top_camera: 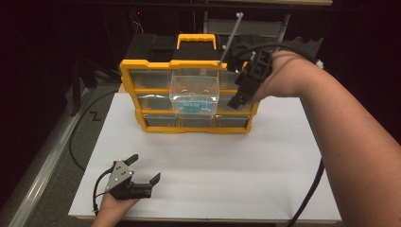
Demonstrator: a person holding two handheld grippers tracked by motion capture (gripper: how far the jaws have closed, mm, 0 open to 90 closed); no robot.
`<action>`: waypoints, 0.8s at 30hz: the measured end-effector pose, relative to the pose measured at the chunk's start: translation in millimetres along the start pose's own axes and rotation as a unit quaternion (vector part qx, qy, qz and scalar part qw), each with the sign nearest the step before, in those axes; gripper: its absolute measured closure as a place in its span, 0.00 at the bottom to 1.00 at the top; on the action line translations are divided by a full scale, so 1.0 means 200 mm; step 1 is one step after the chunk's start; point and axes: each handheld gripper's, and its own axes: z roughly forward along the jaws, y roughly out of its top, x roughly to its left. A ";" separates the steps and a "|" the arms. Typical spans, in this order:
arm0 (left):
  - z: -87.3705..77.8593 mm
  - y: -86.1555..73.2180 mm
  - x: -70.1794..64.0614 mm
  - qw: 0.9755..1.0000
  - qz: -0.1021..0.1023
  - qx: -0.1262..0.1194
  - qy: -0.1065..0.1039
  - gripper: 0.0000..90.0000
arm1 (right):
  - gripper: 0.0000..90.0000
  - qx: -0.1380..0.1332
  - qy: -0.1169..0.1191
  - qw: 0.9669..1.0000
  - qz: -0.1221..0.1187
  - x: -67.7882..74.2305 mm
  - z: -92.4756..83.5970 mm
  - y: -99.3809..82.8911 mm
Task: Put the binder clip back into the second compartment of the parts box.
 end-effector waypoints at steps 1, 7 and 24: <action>0.00 0.00 0.00 1.000 0.000 0.000 0.000 0.00 | 0.29 0.003 -0.001 1.000 0.002 0.00 0.01 -0.03; 0.00 0.00 0.00 1.000 0.004 0.002 0.004 0.00 | 0.17 0.004 0.002 1.000 0.028 0.04 0.08 -0.21; 0.00 0.00 0.01 1.000 -0.001 0.001 0.009 0.00 | 0.00 0.012 -0.008 0.993 0.115 0.06 0.47 -0.61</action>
